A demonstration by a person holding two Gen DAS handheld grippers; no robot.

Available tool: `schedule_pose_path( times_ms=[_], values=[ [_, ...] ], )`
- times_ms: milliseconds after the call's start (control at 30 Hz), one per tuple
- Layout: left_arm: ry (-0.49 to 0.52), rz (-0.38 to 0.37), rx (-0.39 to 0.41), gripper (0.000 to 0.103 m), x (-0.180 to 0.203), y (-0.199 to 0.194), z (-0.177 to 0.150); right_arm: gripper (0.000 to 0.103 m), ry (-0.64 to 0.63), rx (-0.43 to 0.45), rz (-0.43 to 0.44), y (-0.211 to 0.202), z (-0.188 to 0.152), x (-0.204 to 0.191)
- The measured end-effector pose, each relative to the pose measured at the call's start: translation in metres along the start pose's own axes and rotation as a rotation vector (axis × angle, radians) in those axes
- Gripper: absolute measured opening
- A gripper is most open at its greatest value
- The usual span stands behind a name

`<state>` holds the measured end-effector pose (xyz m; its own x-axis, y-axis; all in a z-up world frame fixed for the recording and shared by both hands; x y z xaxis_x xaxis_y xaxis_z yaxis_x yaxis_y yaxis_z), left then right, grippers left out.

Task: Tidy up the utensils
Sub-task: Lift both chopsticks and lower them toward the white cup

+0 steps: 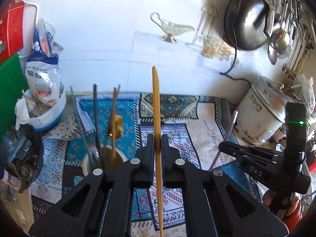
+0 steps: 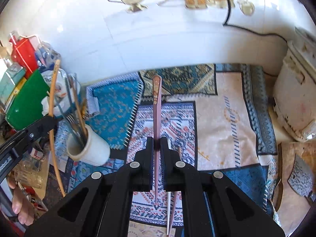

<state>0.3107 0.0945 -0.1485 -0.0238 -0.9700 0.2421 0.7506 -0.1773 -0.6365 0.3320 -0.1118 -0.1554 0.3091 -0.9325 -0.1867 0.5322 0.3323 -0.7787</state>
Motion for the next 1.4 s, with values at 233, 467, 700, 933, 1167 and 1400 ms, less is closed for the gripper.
schedule_pose_path(
  times_ms=[233,467,700,933,1167,1400],
  values=[
    [-0.02,0.045,0.093,0.005,-0.03,-0.019,0.028,0.006,-0.049,0.081,0.04,-0.017,0.025,-0.034],
    [-0.041,0.1,0.176,0.005,-0.059,-0.028,0.052,0.006,-0.083,0.142,0.102,-0.024,0.045,-0.073],
    [-0.062,0.135,0.231,0.005,-0.083,-0.016,0.061,0.006,-0.11,0.171,0.159,-0.02,0.057,-0.107],
    [-0.036,0.151,0.24,0.004,-0.09,0.007,0.057,0.006,-0.14,0.173,0.165,-0.004,0.059,-0.132],
    [-0.027,0.14,0.206,0.005,-0.101,0.035,0.042,0.006,-0.116,0.119,0.151,0.022,0.053,-0.131],
    [-0.032,0.14,0.182,0.005,-0.107,0.053,0.021,0.006,-0.098,0.051,0.128,0.043,0.043,-0.126]
  ],
)
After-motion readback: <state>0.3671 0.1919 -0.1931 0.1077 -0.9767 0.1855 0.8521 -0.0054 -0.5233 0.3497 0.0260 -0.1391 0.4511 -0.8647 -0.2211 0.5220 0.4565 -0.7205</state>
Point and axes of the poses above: each gripper's, at about its wrist camera, not at the fingertips, and y roughly the way its jaws point, x to its right, z to its top, the point moved 1 cm from there along y, roughly the way its jaws point, and after that the axes turned 2 degrees about -z, right-handed, at the moved point
